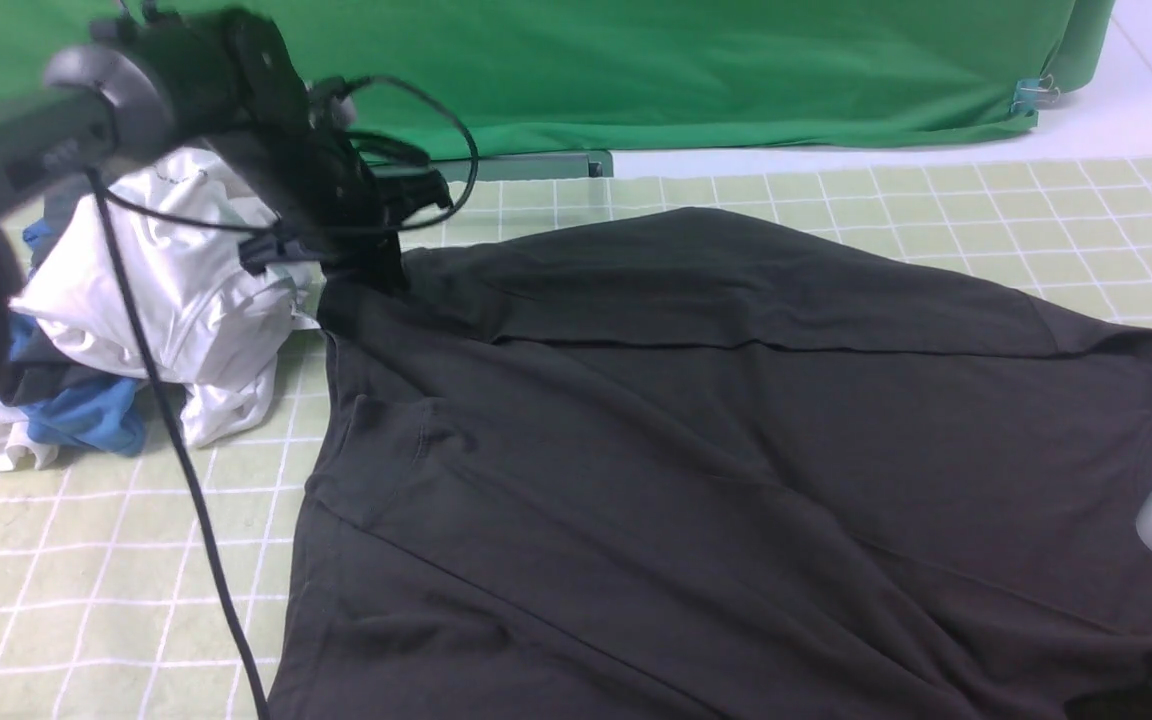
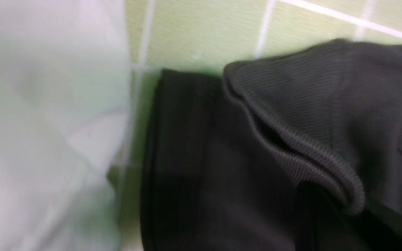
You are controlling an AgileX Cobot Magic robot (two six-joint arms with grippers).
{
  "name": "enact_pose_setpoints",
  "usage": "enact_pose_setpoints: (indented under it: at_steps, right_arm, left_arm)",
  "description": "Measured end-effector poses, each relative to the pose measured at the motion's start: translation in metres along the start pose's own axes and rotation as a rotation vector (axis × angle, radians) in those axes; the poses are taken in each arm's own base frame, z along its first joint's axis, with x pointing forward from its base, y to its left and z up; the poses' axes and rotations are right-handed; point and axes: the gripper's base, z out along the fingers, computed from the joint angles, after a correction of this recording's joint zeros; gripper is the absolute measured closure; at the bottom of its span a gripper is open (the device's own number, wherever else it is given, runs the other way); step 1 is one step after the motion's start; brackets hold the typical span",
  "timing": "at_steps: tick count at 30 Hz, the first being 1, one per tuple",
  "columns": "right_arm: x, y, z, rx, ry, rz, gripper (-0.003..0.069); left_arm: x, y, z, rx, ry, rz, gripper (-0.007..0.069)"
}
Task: Fold a long-sleeved shirt over a green coffee tablecloth.
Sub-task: 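Fold the left side of the dark shirt inward over its body with the left gripper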
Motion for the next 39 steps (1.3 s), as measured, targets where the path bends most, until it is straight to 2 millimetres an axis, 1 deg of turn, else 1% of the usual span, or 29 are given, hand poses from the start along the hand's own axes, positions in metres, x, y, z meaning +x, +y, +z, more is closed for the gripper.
enact_pose_setpoints:
  at_steps: [1,3,5,6,7,8,9,10,12,14,17,18,20,21,22,23,26,27,28,29,32,33,34,39]
  right_arm:
    - [-0.004,-0.002,-0.004,0.028,-0.019,-0.022,0.0234]
    - [-0.012,-0.005,-0.012,0.077,-0.06,-0.058,0.0238]
    - [-0.02,-0.01,-0.02,0.139,-0.11,-0.103,0.026]
    - [-0.025,-0.012,-0.026,0.179,-0.14,-0.127,0.0291]
    - [-0.032,-0.016,-0.032,0.238,-0.181,-0.15,0.0379]
    - [-0.033,-0.017,-0.033,0.246,-0.186,-0.152,0.0379]
    - [-0.038,-0.021,-0.039,0.301,-0.216,-0.171,0.0487]
    - [-0.042,-0.023,-0.042,0.334,-0.237,-0.174,0.0554]
    - [-0.047,-0.025,-0.046,0.374,-0.26,-0.178,0.062]
    - [-0.051,-0.027,-0.047,0.396,-0.268,-0.181,0.0653]
    - [-0.052,-0.027,-0.047,0.397,-0.27,-0.181,0.066]
    - [-0.052,-0.027,-0.047,0.397,-0.27,-0.181,0.0661]
    - [-0.052,-0.027,-0.047,0.397,-0.269,-0.179,0.0661]
    - [-0.052,-0.027,-0.047,0.397,-0.269,-0.179,0.0661]
    - [-0.052,-0.027,-0.047,0.397,-0.27,-0.178,0.0661]
    - [-0.052,-0.027,-0.047,0.395,-0.27,-0.177,0.0661]
    - [-0.052,-0.026,-0.047,0.384,-0.269,-0.17,0.0661]
    - [-0.052,-0.026,-0.047,0.384,-0.269,-0.17,0.0661]
    - [-0.052,-0.026,-0.047,0.382,-0.268,-0.169,0.0662]
    - [-0.052,-0.026,-0.047,0.381,-0.268,-0.168,0.0662]
    - [-0.052,-0.026,-0.047,0.38,-0.268,-0.168,0.0662]
    - [-0.052,-0.026,-0.047,0.38,-0.268,-0.168,0.0662]
    - [-0.052,-0.026,-0.047,0.379,-0.268,-0.167,0.0662]
    - [-0.051,-0.025,-0.047,0.379,-0.268,-0.167,0.0662]
  left_arm:
    - [0.001,-0.003,-0.016,0.006,0.004,0.021,0.0603]
    - [0.003,-0.008,-0.038,0.014,0.002,0.037,0.0603]
    - [0.007,-0.015,-0.065,0.027,-0.01,0.055,0.0603]
    - [0.009,-0.019,-0.077,0.029,-0.019,0.069,0.0603]
    - [0.014,-0.025,-0.092,0.027,-0.026,0.091,0.0603]
    - [0.014,-0.025,-0.092,0.025,-0.027,0.095,0.0603]
    - [0.02,-0.031,-0.104,0.013,-0.026,0.124,0.0603]
    - [0.024,-0.036,-0.112,-0.002,-0.026,0.15,0.0603]
    - [0.034,-0.044,-0.122,-0.027,-0.028,0.196,0.0603]
    - [0.051,-0.053,-0.133,-0.056,-0.024,0.236,0.0603]
    - [0.074,-0.056,-0.141,-0.102,0.0,0.251,0.0603]
    - [0.075,-0.056,-0.143,-0.103,-0.005,0.25,0.0603]
    - [0.096,-0.053,-0.146,-0.139,0.025,0.251,0.0603]
    - [0.098,-0.052,-0.148,-0.138,0.023,0.25,0.0603]
    - [0.111,-0.05,-0.146,-0.153,0.048,0.254,0.0603]
    - [0.114,-0.049,-0.147,-0.156,0.053,0.254,0.0603]
    - [0.14,-0.046,-0.147,-0.171,0.089,0.249,0.0603]
    - [0.144,-0.045,-0.147,-0.173,0.096,0.247,0.0603]
    - [0.153,-0.043,-0.145,-0.18,0.114,0.244,0.0603]
    - [0.155,-0.043,-0.146,-0.178,0.113,0.246,0.0603]
    - [0.176,-0.038,-0.141,-0.198,0.153,0.226,0.0603]
    - [0.177,-0.038,-0.141,-0.199,0.154,0.225,0.0603]
    - [0.184,-0.036,-0.136,-0.207,0.18,0.224,0.0603]
    - [0.193,-0.032,-0.124,-0.195,0.207,0.205,0.0599]
